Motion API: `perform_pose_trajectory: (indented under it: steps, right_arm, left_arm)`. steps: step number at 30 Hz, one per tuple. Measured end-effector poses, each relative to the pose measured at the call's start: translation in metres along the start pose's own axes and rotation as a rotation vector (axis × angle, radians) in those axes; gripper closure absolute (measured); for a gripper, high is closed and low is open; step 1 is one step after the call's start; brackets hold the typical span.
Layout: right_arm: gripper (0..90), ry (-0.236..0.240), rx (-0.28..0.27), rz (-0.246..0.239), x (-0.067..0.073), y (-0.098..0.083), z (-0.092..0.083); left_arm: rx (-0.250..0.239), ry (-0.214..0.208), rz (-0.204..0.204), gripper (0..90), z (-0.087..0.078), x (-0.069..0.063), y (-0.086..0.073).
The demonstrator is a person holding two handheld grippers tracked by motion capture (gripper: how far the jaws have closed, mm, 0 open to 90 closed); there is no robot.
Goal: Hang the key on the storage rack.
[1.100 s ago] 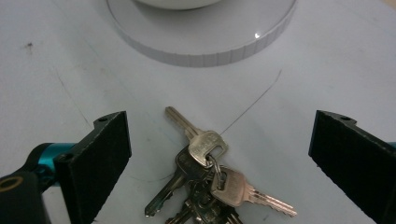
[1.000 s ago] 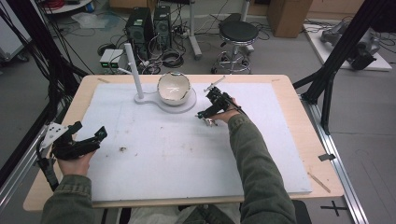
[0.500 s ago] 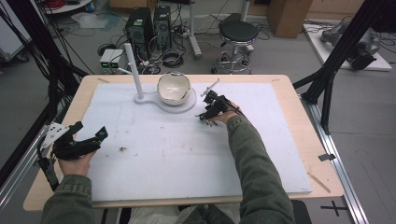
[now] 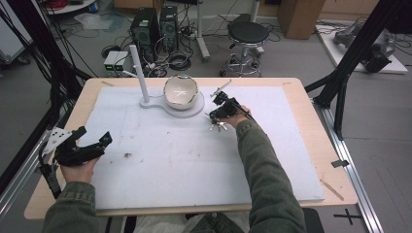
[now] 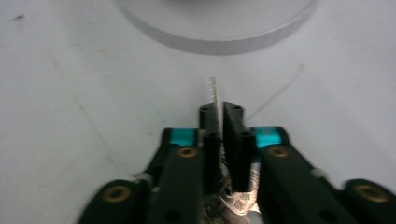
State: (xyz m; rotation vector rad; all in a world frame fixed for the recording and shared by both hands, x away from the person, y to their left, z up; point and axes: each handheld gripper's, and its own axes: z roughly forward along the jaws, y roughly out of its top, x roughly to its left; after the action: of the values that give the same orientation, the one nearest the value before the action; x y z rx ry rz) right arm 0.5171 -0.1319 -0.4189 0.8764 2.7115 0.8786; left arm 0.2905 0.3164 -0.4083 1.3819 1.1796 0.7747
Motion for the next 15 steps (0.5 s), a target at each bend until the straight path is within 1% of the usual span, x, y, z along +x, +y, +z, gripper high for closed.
perform_pose_trajectory:
  steps: [1,3,5,10,13,15]
  right_arm:
    - [87.8,-0.009,0.006,0.007,-0.0019,-0.0006,-0.0022]
    - [87.8,-0.014,0.023,0.022,-0.0044,-0.0037,-0.0028]
    - [87.9,-0.016,0.03,0.043,-0.0055,-0.0044,-0.0041]
    - [87.7,-0.003,0.035,0.031,-0.0037,-0.0037,-0.0014]
    - [87.8,-0.006,0.039,0.041,-0.003,-0.0036,-0.0007]
    - [88.2,0.0,0.045,0.052,-0.0033,-0.0035,-0.0014]
  left_arm:
    - [-0.001,0.0,-0.003,1.7,0.0002,0.0,-0.0001]
    - [-0.001,-0.001,-0.003,1.7,0.0004,0.0,-0.0001]
    - [0.0,-0.001,-0.003,1.7,0.0004,0.0001,-0.0001]
    - [0.0,-0.001,-0.004,1.7,0.0003,0.0001,-0.0001]
    - [-0.001,-0.002,-0.002,1.7,0.0001,0.0001,-0.0001]
    - [0.0,-0.002,-0.004,1.7,0.0,0.0003,0.0]
